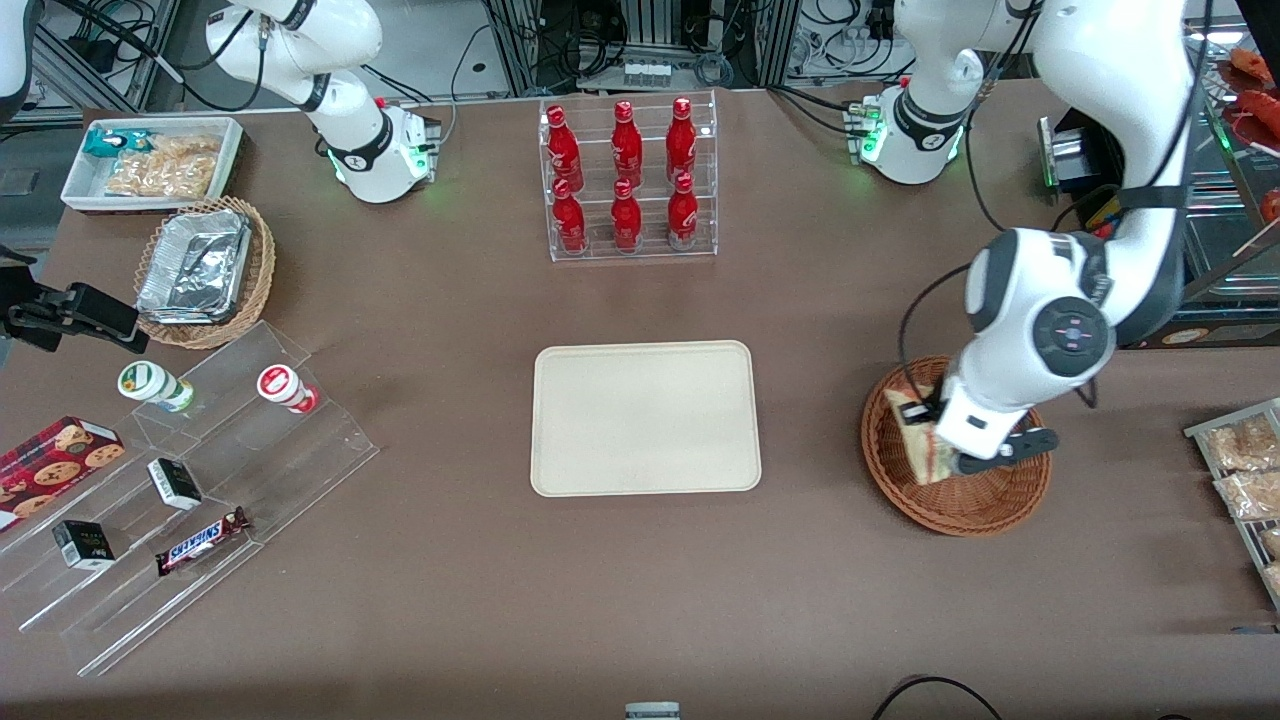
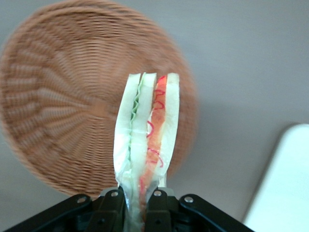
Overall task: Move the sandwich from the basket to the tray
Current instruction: 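Lift the sandwich and carry it over the beige tray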
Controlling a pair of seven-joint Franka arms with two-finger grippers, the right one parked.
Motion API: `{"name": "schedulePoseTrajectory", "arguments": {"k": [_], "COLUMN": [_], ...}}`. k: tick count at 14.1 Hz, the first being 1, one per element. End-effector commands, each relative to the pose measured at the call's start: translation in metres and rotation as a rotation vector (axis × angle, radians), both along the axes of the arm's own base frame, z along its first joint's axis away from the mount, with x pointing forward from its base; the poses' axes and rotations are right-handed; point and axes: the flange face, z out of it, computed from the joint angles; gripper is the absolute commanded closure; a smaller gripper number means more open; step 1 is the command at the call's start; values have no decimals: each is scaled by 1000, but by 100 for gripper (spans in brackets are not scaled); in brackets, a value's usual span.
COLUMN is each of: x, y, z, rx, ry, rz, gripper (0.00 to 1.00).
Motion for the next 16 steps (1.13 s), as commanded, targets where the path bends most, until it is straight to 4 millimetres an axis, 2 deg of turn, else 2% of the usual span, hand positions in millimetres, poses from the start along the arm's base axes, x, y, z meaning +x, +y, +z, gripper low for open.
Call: {"name": "schedulePoseTrajectory", "arguments": {"k": [1,3,5,6,9,12,14,16], "x": [6,-3,-5,-11,-31,-44,-51,-66], "y": [-69,-128,-168,-194,-254,-301,-323,-342], "z": [-14,-30,-42,-44,-64,-74,-83,-96], "rx": [10,13,13,4,-21,-48,-59,-59], "ry": [11,12,4,-3,9,-14,-23,-23], "rz": [-5,-47,-46,-59,-46,-33,-24,-35], "gripper": [90,93,94,94,94,94,94,94]}}
